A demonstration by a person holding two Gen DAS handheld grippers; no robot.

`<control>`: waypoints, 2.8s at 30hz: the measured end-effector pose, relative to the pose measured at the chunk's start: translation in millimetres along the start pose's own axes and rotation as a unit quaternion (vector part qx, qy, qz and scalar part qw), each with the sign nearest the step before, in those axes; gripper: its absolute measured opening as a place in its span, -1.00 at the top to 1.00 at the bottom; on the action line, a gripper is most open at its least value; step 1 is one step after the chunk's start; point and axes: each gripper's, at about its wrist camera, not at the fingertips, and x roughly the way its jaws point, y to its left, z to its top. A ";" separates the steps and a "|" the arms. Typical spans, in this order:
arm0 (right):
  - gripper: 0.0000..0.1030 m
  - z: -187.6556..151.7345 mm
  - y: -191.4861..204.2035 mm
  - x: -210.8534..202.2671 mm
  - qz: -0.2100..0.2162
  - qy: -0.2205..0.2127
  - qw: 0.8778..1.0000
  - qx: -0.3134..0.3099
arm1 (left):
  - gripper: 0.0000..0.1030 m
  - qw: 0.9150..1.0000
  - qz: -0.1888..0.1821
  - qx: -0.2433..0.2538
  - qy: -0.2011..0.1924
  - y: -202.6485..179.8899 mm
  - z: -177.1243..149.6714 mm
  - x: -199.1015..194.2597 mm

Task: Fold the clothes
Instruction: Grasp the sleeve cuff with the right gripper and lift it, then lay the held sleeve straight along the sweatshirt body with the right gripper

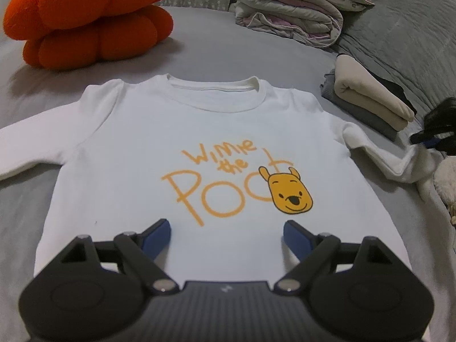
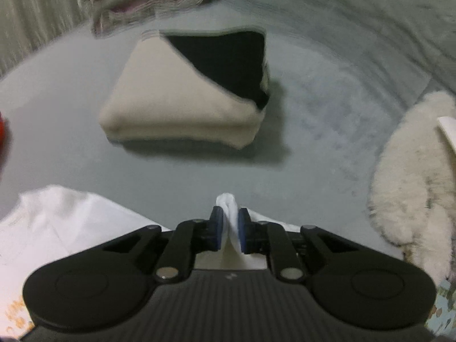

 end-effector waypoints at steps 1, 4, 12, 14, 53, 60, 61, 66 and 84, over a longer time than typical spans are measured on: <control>0.74 -4.5 -5.0 -11.4 0.009 -0.019 1.000 0.007 | -0.70 1.000 0.000 -0.001 0.000 -0.1 -0.1 -0.2; 0.74 -24.8 -19.2 -38.5 0.031 -0.061 0.997 0.025 | -0.70 1.000 0.000 -0.005 0.000 0.8 -0.5 -0.9; 0.74 -95.0 -30.0 -65.2 0.039 -0.077 0.994 0.062 | -0.70 1.000 -0.001 -0.014 -0.003 3.2 -2.9 -3.3; 0.74 -112.7 -31.2 -69.1 0.038 -0.077 0.994 0.073 | -0.70 1.000 0.000 -0.013 -0.003 2.8 -3.8 -4.1; 0.91 -101.3 -49.7 -116.7 0.003 -0.144 0.988 0.054 | -0.71 1.000 -0.004 -0.030 0.005 7.4 -0.6 -3.3; 0.91 -182.5 -67.0 -140.5 -0.003 -0.100 0.990 0.095 | -0.71 1.000 -0.005 -0.029 0.005 7.5 -1.0 -2.9; 0.91 -193.9 -69.3 -138.5 -0.001 -0.085 0.991 0.103 | -0.71 1.000 -0.005 -0.029 0.005 7.4 -0.9 -2.9; 0.73 -227.3 -76.9 -126.5 0.004 -0.023 0.992 0.125 | -0.71 1.000 -0.004 -0.026 0.004 7.1 -1.7 -3.4; 0.02 -182.1 -62.5 -114.9 -0.044 -0.061 0.997 0.017 | -0.71 0.999 -0.007 -0.032 0.004 8.3 -1.4 -4.4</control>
